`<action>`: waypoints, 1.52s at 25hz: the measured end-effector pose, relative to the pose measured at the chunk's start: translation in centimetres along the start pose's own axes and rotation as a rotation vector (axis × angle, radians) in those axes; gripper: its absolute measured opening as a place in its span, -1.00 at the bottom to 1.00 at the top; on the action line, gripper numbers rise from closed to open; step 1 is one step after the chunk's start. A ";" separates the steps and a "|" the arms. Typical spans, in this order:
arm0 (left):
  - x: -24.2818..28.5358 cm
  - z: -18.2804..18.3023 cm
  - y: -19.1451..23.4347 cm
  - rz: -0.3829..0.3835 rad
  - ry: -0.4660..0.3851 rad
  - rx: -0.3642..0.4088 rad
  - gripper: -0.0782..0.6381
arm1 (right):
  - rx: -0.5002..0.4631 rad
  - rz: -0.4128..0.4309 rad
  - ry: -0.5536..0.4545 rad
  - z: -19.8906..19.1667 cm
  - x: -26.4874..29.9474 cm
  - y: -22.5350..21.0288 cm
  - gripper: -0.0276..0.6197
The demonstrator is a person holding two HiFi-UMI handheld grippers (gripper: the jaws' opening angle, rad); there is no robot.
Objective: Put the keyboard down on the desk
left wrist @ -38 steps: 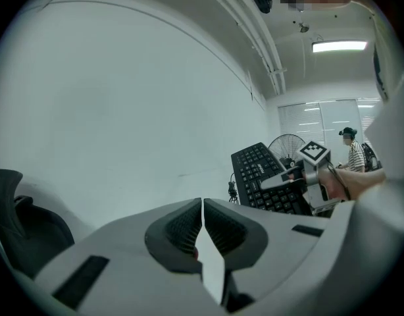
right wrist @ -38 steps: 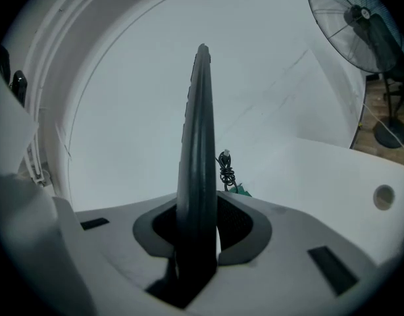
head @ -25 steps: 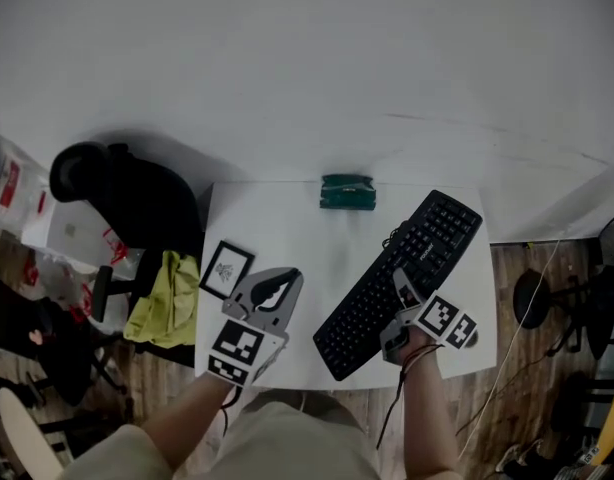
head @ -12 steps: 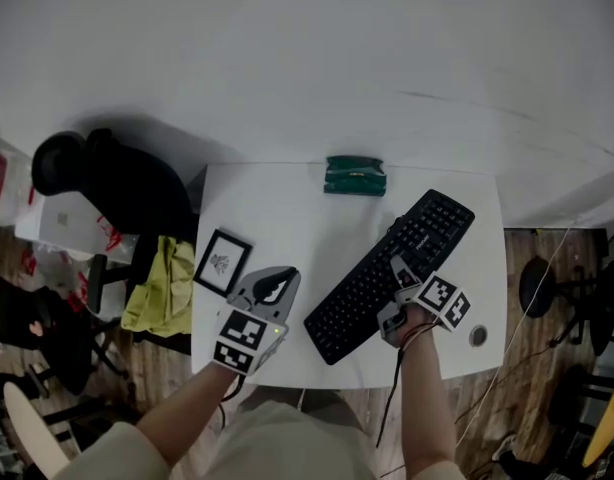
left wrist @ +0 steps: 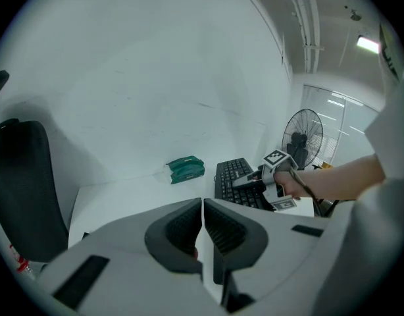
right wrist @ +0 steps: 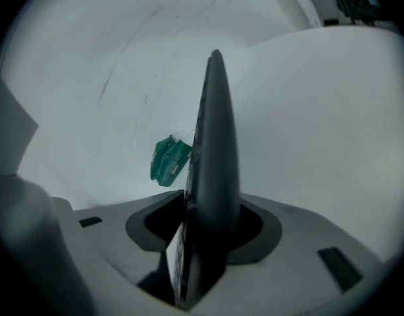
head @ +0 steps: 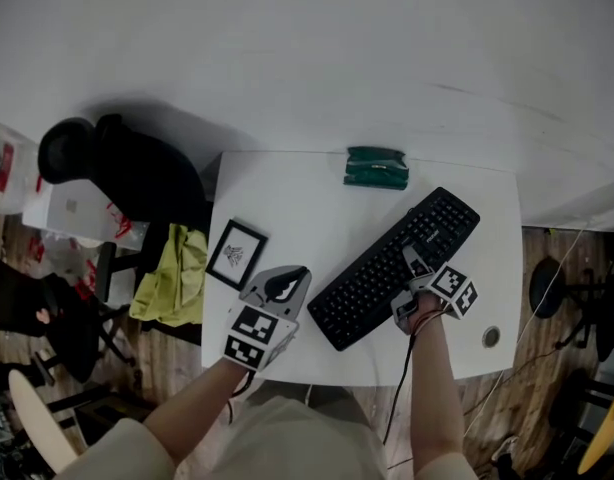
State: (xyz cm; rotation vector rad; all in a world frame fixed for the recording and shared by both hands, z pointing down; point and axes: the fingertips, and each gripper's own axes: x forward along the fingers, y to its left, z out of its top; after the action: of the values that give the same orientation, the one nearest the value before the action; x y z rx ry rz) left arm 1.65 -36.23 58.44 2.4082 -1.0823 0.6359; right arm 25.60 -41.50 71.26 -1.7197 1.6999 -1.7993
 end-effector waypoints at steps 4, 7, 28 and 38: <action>-0.4 -0.3 0.1 0.003 -0.001 -0.008 -0.70 | -0.059 -0.117 0.035 -1.1 0.1 -1.8 -0.05; -0.4 -0.7 0.0 0.002 0.002 -0.006 -0.70 | -0.052 -0.149 0.040 -1.4 0.0 -2.3 0.02; -4.2 -0.2 -2.0 -0.016 -0.058 0.004 -0.70 | -0.394 -0.408 0.021 0.5 -7.6 -3.1 0.27; -6.5 3.6 -3.5 -0.023 -0.137 0.113 -0.70 | -0.625 -0.258 -0.305 5.0 -16.7 8.5 -0.33</action>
State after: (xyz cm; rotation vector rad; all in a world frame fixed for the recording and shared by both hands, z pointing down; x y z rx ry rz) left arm 1.33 -32.28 51.24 2.5896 -1.0986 0.5448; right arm 30.30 -35.58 53.44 -2.3933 2.1087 -1.0340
